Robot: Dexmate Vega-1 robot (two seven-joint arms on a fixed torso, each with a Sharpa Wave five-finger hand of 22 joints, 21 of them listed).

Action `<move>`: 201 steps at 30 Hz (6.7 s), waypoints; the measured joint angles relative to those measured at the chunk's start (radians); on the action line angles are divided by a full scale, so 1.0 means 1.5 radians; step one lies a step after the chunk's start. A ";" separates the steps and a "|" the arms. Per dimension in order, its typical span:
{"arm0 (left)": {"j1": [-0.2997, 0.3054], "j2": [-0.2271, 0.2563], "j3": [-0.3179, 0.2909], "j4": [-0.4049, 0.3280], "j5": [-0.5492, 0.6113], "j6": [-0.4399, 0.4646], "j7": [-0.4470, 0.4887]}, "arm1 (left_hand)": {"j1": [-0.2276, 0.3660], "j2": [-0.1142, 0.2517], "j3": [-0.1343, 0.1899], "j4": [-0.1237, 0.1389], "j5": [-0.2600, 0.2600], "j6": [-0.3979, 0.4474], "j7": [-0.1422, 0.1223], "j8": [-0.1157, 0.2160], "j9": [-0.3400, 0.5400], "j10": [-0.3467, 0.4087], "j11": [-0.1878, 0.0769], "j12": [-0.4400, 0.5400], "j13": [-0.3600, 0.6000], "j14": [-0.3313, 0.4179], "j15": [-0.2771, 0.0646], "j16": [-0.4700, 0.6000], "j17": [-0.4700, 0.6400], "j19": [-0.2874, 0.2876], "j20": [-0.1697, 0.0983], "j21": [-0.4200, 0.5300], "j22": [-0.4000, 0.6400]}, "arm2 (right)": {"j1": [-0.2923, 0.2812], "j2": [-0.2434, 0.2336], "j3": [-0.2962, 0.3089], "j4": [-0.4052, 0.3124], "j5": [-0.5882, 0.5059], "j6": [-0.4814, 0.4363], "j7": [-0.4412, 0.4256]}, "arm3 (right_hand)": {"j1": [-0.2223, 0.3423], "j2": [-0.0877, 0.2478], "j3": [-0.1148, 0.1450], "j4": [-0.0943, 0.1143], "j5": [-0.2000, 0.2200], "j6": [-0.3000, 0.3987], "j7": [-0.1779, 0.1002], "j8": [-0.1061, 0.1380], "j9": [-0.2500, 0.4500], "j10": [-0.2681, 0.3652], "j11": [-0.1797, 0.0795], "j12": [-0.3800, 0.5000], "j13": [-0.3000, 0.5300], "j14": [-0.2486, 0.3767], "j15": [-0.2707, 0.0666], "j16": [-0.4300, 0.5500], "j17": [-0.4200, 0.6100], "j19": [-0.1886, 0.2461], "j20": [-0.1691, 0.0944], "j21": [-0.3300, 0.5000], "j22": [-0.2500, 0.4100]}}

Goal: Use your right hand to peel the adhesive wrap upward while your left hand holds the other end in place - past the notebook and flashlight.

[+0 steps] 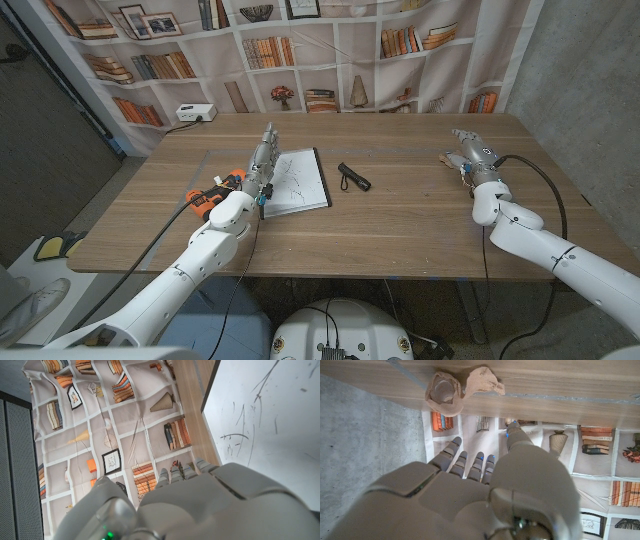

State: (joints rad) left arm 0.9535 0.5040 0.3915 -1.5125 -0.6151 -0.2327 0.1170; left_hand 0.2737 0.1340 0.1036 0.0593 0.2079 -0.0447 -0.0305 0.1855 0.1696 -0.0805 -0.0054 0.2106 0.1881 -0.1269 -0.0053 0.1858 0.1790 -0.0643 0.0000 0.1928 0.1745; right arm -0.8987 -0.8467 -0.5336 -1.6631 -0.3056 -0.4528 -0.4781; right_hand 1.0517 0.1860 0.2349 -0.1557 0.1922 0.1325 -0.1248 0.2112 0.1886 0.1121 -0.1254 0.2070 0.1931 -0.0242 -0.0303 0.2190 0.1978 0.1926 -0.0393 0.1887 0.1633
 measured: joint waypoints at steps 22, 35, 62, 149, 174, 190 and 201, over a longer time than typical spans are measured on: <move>0.002 -0.002 0.001 0.000 0.001 -0.002 0.005 | 0.000 0.000 0.000 0.000 0.000 0.000 0.000 0.000 0.000 0.000 0.000 0.000 0.000 0.000 0.000 0.000 0.000 0.000 0.000 0.000 0.000 | 0.006 0.001 -0.004 0.016 0.013 -0.017 0.000 | 0.039 0.002 0.029 -0.006 -0.003 0.004 -0.010 -0.003 0.000 0.005 -0.005 -0.002 0.000 0.007 0.000 0.000 0.000 0.012 0.002 0.000 0.000; 0.000 -0.003 0.004 -0.002 0.003 0.001 0.005 | 0.000 0.000 0.000 0.000 0.000 0.000 0.000 0.000 0.000 0.000 0.000 0.000 0.000 0.000 0.000 0.000 0.000 0.000 0.000 0.000 0.000 | 0.003 -0.006 -0.001 0.017 0.021 -0.027 -0.005 | 0.072 -0.002 0.045 -0.010 0.003 0.003 -0.008 -0.008 0.000 0.000 -0.005 -0.005 0.000 0.007 0.000 0.000 0.000 0.012 0.002 0.000 0.000; 0.006 0.000 0.006 -0.022 0.007 0.011 0.014 | 0.000 0.000 0.003 -0.003 0.000 0.004 0.004 0.000 0.000 0.001 0.001 0.000 0.000 0.000 0.000 0.000 0.000 0.000 0.000 0.000 0.000 | 0.018 -0.017 -0.010 0.037 0.021 -0.039 0.003 | 0.097 -0.004 0.060 -0.006 0.005 -0.005 -0.022 -0.008 0.000 -0.010 -0.019 -0.008 0.000 0.002 0.000 -0.004 0.000 0.012 0.002 -0.003 0.000; 0.016 -0.004 0.007 -0.041 0.011 0.019 0.033 | 0.000 0.000 0.008 -0.003 0.000 0.004 0.004 0.000 0.000 0.004 0.004 0.000 0.000 0.000 0.000 0.000 0.000 0.000 0.000 0.000 0.000 | 0.102 0.014 -0.082 0.158 -0.028 -0.051 0.018 | 0.174 0.002 0.099 -0.004 0.018 -0.032 -0.031 -0.015 0.000 -0.046 -0.033 -0.010 0.000 -0.034 -0.005 -0.013 0.005 -0.002 0.001 -0.005 0.000; 0.017 -0.005 0.008 -0.042 0.005 0.017 0.030 | -0.004 -0.004 0.008 -0.003 0.000 0.004 0.004 0.000 0.000 0.004 0.004 0.000 0.000 0.000 0.000 0.000 0.000 0.000 0.000 0.000 0.000 | 0.114 0.029 -0.088 0.187 -0.015 -0.064 0.011 | 0.187 -0.001 0.110 -0.005 0.023 -0.036 -0.038 -0.015 0.000 -0.050 -0.045 -0.010 0.000 -0.034 -0.005 -0.013 0.006 0.000 0.000 -0.005 0.000; 0.019 -0.006 0.008 -0.046 0.006 0.021 0.036 | -0.003 -0.003 0.008 -0.003 0.000 0.004 0.004 0.000 0.000 0.004 0.004 0.000 0.000 0.000 0.000 0.000 0.000 0.000 0.000 0.000 0.000 | 0.131 0.041 -0.094 0.224 -0.001 -0.036 0.002 | 0.158 0.007 0.096 0.031 0.013 -0.036 -0.038 -0.015 0.000 -0.050 -0.045 -0.010 0.000 -0.034 -0.004 -0.005 0.011 0.012 0.002 -0.002 0.000; 0.022 -0.007 0.009 -0.048 0.007 0.021 0.040 | -0.003 -0.003 0.008 -0.003 0.000 0.004 0.004 0.000 0.000 0.004 0.004 0.000 0.000 0.000 0.000 0.000 0.000 0.000 0.000 0.000 0.000 | 0.137 0.043 -0.099 0.238 0.003 -0.027 0.002 | 0.162 0.021 0.130 0.045 0.013 -0.022 -0.049 -0.010 0.000 -0.035 -0.053 -0.004 0.000 -0.034 -0.004 0.000 0.021 0.005 0.001 -0.002 0.002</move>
State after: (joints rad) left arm 0.9860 0.4937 0.4047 -1.5843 -0.6052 -0.2006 0.1766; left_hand 0.2685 0.1287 0.1158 0.0552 0.2079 -0.0393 -0.0250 0.1855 0.1696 -0.0752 0.0000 0.2107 0.1881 -0.1269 -0.0054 0.1858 0.1790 -0.0643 0.0000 0.1928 0.1744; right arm -0.6928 -0.7814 -0.6826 -1.3063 -0.3010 -0.4935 -0.4757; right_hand 1.2954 0.2180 0.4296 -0.0878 0.2118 0.0990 -0.1979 0.1966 0.1881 0.0598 -0.2057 0.2009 0.1930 -0.0747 -0.0370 0.2191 0.2292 0.2007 -0.0375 0.1857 0.1656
